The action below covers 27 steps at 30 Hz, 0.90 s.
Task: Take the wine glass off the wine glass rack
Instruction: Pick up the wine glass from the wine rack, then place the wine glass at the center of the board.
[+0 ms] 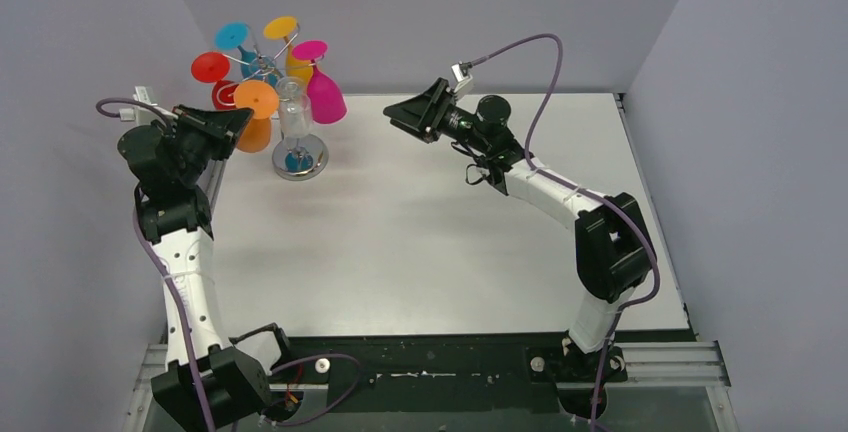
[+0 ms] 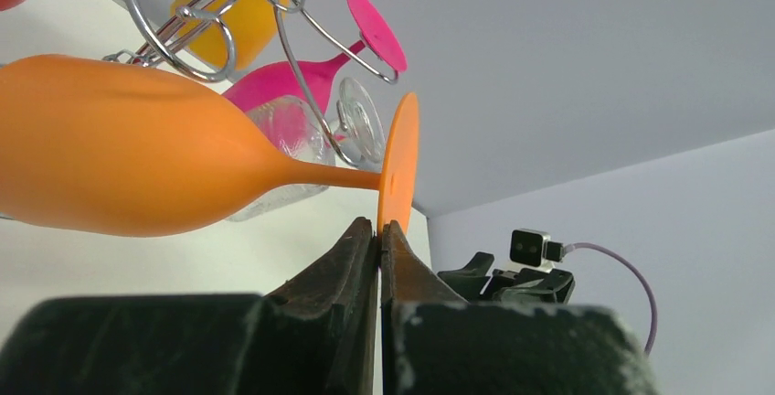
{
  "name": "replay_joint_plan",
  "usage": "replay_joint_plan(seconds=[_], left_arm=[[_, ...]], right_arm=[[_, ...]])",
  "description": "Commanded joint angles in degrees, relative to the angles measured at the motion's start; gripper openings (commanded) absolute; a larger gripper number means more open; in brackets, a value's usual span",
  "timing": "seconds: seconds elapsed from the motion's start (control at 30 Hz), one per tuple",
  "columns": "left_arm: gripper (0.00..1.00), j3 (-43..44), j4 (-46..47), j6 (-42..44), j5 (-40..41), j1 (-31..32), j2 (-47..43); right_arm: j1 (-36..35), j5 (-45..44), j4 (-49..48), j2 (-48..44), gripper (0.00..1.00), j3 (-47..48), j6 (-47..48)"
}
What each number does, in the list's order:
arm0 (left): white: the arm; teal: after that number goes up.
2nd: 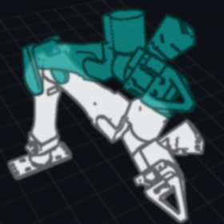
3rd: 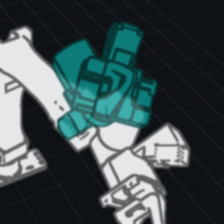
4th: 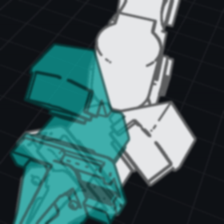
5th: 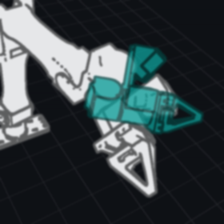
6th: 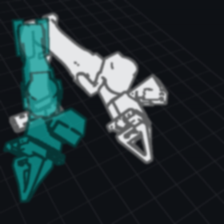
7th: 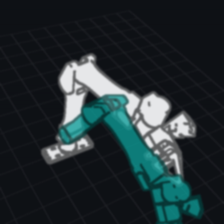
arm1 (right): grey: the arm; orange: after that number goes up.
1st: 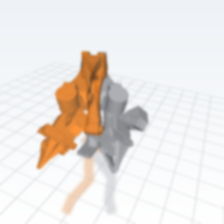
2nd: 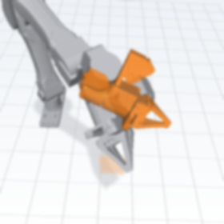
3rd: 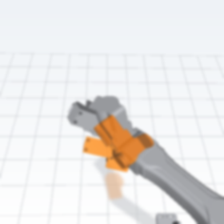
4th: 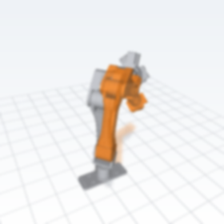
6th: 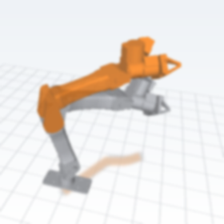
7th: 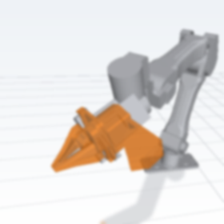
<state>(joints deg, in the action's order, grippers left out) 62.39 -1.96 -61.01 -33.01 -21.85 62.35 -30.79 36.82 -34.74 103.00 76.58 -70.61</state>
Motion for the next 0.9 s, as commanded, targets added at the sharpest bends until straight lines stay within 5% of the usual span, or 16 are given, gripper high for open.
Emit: replay_joint_plan(seconds=[0.0,0.43,0.7,0.87], left_arm=[[0.0,0.8,-5.7,6.9,0.9,-0.3,-5.0],[0.0,-11.2,-4.8,16.9,-13.8,6.5,-16.4],[0.0,-13.1,-0.2,19.0,-12.8,26.8,-12.2],[0.0,-12.8,0.7,21.1,-3.5,38.4,-9.8]], right_arm=[[-1.6,1.3,-3.7,-5.3,0.63,-2.7,3.4],[-2.0,1.5,-5.6,-15.6,0.74,-17.6,10.2],[-3.8,10.0,-0.6,-16.6,0.76,-14.5,21.2],[-6.1,10.3,7.8,-17.1,0.72,-12.9,29.0]])
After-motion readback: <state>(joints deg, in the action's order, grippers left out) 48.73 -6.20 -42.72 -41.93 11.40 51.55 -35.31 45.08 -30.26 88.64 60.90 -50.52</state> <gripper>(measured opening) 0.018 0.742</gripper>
